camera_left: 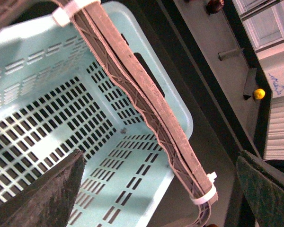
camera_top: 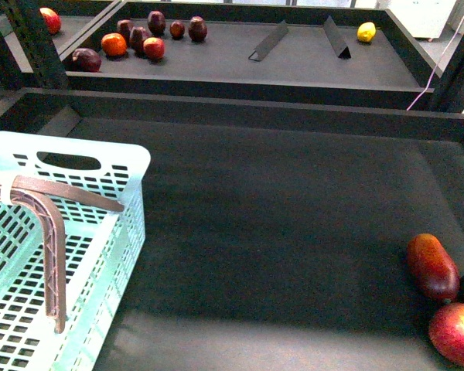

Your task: Pick apple with right arm and hold basket with left

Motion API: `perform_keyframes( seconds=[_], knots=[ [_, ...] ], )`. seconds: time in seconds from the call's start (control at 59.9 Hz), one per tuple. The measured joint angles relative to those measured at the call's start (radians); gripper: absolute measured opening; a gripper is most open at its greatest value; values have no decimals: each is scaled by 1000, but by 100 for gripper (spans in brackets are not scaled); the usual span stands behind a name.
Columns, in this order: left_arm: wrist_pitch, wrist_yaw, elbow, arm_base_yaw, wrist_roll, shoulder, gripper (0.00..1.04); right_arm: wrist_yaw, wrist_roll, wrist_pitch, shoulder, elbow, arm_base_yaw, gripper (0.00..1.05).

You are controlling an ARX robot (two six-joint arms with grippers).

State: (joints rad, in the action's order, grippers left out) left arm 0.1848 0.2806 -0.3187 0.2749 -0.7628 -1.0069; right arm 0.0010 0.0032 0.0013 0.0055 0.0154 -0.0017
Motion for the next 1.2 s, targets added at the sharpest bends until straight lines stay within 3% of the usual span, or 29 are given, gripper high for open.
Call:
perform_keyframes(
  seconds=[0.117,0.35,0.934,1.201],
  knots=[
    [85,34,-57,-21,-105,-196,97,0,0,0,0,0,0,96],
    [135,6,-176,-77,-214,-419,97,0,0,0,0,0,0,96],
    [85,-145,-307,-195,-327,-570,97,0,0,0,0,0,0,96],
    [55,-162,-310,-204,-344,-570,52,0,0,0,0,0,0,96]
  ],
)
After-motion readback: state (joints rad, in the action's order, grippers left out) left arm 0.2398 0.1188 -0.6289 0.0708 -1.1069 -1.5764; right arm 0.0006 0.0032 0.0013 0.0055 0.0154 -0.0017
